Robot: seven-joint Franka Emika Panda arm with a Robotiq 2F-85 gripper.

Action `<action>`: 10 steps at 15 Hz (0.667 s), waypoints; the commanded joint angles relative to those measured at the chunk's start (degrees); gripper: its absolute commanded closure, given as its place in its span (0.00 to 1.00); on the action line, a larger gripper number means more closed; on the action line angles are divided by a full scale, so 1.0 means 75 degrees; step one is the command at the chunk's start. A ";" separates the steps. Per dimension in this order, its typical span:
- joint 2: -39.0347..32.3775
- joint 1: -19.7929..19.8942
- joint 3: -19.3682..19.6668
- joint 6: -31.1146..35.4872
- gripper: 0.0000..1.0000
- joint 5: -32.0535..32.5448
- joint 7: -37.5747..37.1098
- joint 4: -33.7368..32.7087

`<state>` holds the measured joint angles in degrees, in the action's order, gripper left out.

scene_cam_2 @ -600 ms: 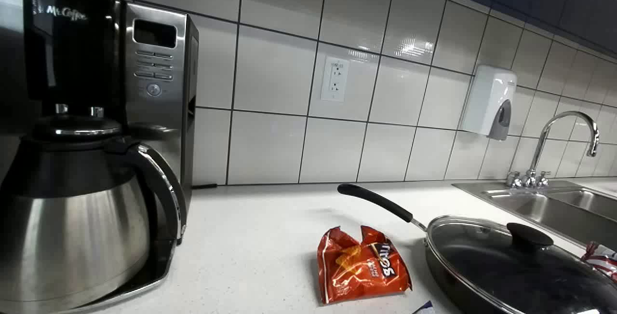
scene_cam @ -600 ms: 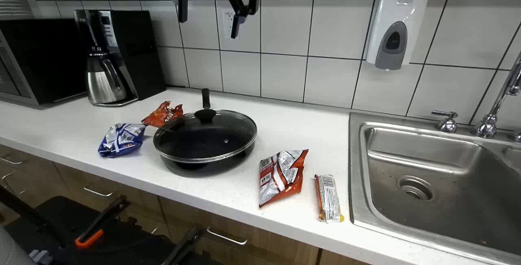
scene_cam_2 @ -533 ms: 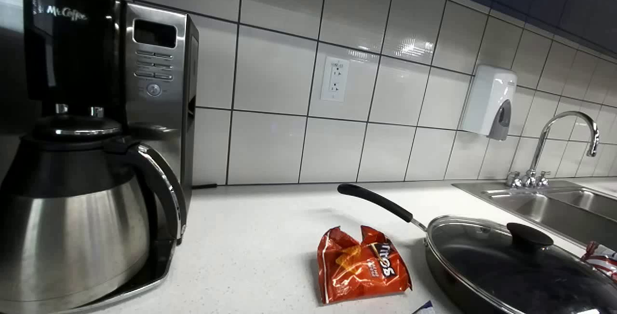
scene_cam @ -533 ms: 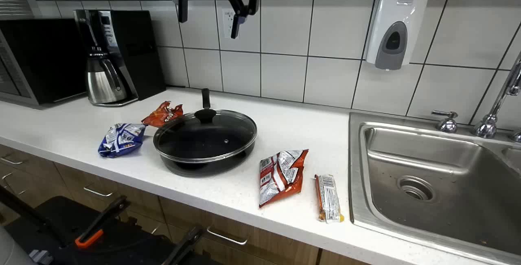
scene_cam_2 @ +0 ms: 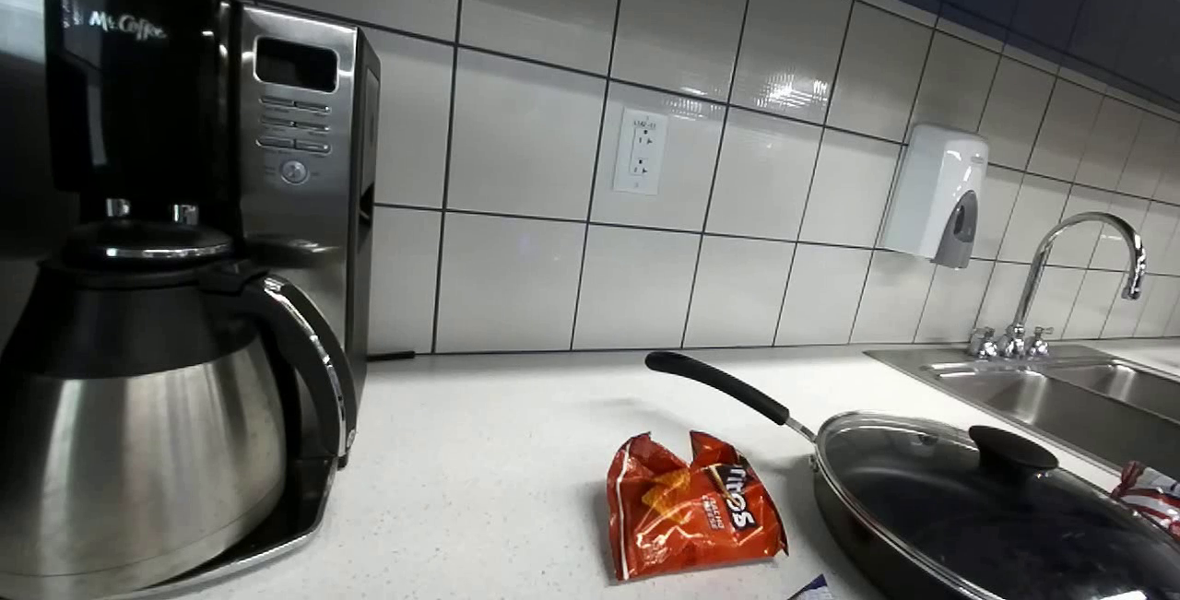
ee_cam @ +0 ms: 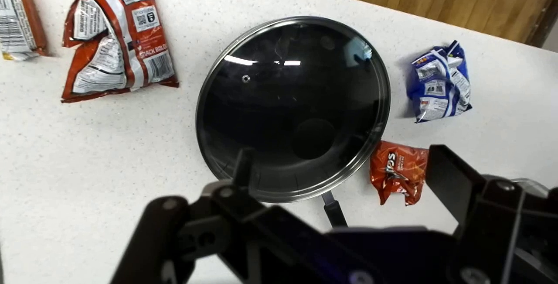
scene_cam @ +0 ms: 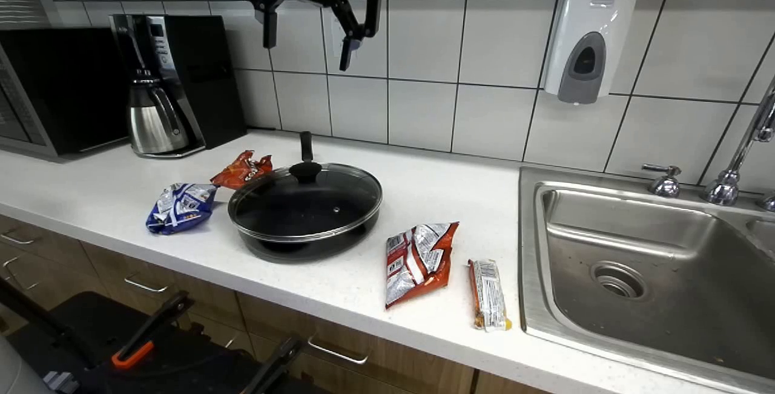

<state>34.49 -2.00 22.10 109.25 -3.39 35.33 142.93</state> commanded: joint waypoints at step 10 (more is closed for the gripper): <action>-0.2512 -0.0148 -0.1128 -0.0289 0.00 -0.0650 -0.0040 -0.1314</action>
<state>20.76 -4.00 16.56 107.71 -6.82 36.17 137.06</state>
